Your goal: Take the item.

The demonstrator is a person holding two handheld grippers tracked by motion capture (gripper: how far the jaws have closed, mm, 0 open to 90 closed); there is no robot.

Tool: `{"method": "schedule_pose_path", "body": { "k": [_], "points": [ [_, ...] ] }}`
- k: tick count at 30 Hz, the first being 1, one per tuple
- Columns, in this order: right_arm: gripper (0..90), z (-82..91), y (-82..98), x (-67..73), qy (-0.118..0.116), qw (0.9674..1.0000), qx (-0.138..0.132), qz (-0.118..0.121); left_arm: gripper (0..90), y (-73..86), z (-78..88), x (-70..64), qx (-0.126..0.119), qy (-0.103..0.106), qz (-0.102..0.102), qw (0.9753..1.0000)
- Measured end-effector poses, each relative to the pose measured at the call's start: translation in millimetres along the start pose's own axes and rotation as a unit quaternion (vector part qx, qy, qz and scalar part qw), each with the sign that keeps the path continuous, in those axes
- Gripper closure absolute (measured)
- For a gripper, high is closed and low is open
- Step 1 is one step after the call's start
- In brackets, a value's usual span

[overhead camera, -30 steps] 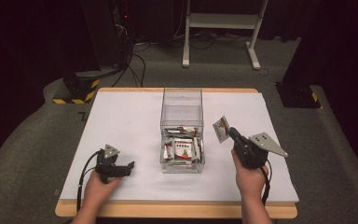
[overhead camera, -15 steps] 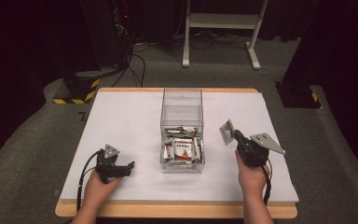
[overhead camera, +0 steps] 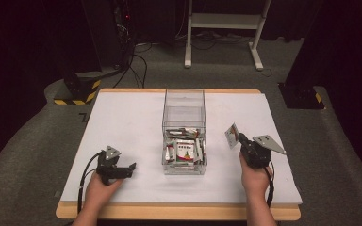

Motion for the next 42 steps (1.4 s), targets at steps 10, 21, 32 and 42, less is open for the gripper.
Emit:
{"method": "schedule_pose_path", "body": {
  "k": [10,21,32,42],
  "points": [
    [90.0,-11.8,18.7,-3.9,0.004,0.9995,0.031,-0.005,8.7,0.0,0.0,0.1,0.000,0.000,0.000,1.0000],
    [89.9,-15.1,26.2,-8.1,0.014,0.9989,0.044,-0.006,8.7,0.0,0.0,0.0,0.000,0.000,0.001,1.0000],
    [65.6,-10.4,22.5,-23.1,0.043,0.9982,0.035,-0.024,8.7,0.0,0.0,0.0,0.000,0.000,0.000,1.0000],
    [50.7,-5.3,18.0,-21.0,0.049,0.9983,0.029,-0.008,8.7,-0.1,-0.1,0.0,-0.001,0.000,0.001,1.0000]
  ]
}}
Point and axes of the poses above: each handheld gripper's, and its own axes: z roughly backward along the jaws, y roughly out of its underside, x roughly to its left, the point moved 9 cm from there along -z, roughly forward along the jaws, and after that the axes turned 2 degrees about -y, right-handed, at the moved point
